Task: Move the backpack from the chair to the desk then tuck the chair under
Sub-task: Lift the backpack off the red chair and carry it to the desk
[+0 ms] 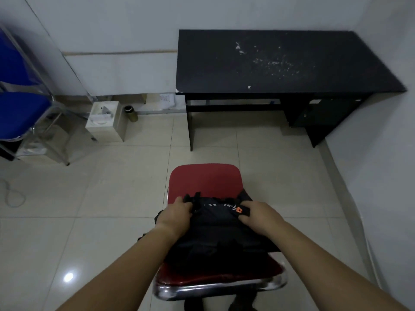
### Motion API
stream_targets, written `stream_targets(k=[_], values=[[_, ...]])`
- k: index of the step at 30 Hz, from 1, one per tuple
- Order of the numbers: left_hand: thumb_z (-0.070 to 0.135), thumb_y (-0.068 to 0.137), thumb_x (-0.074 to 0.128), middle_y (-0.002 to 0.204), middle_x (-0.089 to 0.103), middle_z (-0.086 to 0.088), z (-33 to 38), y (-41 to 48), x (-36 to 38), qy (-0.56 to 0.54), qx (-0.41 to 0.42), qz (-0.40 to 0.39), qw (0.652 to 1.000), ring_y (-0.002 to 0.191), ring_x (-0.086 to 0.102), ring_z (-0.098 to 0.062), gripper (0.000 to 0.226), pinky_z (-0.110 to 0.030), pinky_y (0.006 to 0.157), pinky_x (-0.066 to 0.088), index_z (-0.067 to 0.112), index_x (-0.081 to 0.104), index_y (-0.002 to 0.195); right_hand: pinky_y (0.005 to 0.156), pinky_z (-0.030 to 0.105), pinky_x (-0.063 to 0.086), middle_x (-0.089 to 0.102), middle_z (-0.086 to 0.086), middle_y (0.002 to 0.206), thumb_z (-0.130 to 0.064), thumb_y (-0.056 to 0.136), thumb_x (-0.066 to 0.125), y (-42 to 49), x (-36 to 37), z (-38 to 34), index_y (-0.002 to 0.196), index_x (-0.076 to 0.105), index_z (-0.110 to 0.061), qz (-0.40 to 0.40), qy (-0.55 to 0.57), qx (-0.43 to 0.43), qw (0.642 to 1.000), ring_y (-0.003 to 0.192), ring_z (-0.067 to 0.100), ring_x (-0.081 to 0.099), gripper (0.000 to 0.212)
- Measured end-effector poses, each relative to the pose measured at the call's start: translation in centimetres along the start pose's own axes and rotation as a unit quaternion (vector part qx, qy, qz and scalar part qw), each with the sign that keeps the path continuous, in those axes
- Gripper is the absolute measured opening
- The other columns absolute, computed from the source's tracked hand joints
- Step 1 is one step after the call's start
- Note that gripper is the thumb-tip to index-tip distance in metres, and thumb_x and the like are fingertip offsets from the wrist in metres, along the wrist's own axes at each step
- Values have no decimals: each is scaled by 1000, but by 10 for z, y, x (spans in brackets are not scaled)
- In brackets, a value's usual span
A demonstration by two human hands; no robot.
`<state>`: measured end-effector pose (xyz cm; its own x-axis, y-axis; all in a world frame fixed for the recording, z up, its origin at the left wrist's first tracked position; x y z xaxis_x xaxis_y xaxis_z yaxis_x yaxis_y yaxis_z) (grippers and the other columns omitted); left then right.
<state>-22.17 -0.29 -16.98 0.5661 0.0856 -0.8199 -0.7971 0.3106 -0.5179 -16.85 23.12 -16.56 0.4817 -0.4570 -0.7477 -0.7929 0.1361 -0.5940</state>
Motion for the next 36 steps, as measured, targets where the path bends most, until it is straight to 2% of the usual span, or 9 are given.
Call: stream_targets(k=[4, 7, 12, 15, 21, 27, 30, 33, 36], values=[[23, 98, 44, 118, 49, -15, 45, 3, -45, 1, 29, 50, 998, 97, 62, -39, 25, -47, 88, 51, 12, 61, 113, 93, 36, 49, 62, 6, 131, -36, 88, 60, -18, -60, 15, 133, 54, -27, 65, 19, -19, 998, 116, 28, 57, 46], [23, 100, 44, 122, 47, -16, 96, 9, -80, 18, 53, 97, 994, 99, 62, -38, 26, -46, 88, 51, 10, 58, 117, 84, 37, 52, 69, 5, 115, -35, 87, 59, -31, -110, 42, 120, 63, -28, 123, 24, -30, 992, 106, 28, 61, 34], [25, 100, 44, 118, 47, -14, 201, 18, -121, 37, 93, 168, 981, 95, 62, -34, 24, -43, 79, 50, 10, 56, 113, 75, 38, 53, 70, 0, 94, -33, 86, 56, -46, -184, 116, 106, 64, -30, 174, 42, -38, 983, 91, 25, 64, 22], [26, 100, 43, 117, 46, -10, 266, 28, -133, 45, 105, 190, 975, 94, 61, -33, 21, -41, 73, 46, 12, 55, 112, 71, 35, 51, 71, -2, 94, -31, 87, 55, -54, -226, 164, 113, 62, -32, 203, 67, -46, 976, 86, 21, 64, 27], [23, 99, 45, 116, 47, -13, 378, 56, -150, 37, 134, 235, 962, 91, 62, -36, 19, -43, 73, 47, 10, 54, 109, 74, 34, 50, 71, 3, 106, -30, 87, 55, -61, -307, 248, 117, 62, -33, 284, 63, -61, 955, 97, 27, 64, 32], [24, 99, 46, 117, 47, -13, 468, 96, -183, 42, 167, 244, 954, 88, 63, -35, 21, -41, 72, 47, 9, 55, 110, 73, 36, 53, 71, 1, 97, -30, 86, 57, -55, -380, 312, 110, 63, -33, 332, 78, -58, 938, 90, 26, 65, 25], [25, 100, 46, 116, 47, -12, 507, 123, -209, 47, 184, 248, 950, 85, 62, -32, 19, -34, 68, 43, 9, 55, 107, 70, 35, 52, 70, 1, 92, -30, 85, 57, -42, -419, 335, 105, 63, -31, 346, 75, -50, 934, 88, 25, 64, 20], [25, 101, 45, 117, 47, -12, 543, 153, -241, 49, 199, 246, 947, 86, 61, -31, 19, -34, 69, 44, 10, 55, 107, 65, 33, 46, 66, -1, 85, -30, 86, 58, -24, -464, 352, 103, 63, -29, 356, 65, -43, 931, 82, 23, 61, 18], [24, 101, 45, 118, 46, -13, 573, 184, -271, 59, 204, 250, 945, 88, 63, -33, 20, -36, 71, 45, 8, 55, 109, 66, 33, 46, 66, 0, 88, -29, 86, 59, -4, -509, 364, 104, 64, -29, 363, 45, -40, 930, 83, 24, 61, 19]])
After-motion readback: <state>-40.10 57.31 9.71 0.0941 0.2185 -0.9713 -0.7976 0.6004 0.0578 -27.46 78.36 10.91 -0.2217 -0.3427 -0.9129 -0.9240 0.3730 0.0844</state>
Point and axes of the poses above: each hand's wrist, its own y-axis towards the middle knuckle, its own x-axis out of the palm, z = x × y, the point moved 3 cm from there along y, towards the middle knuckle
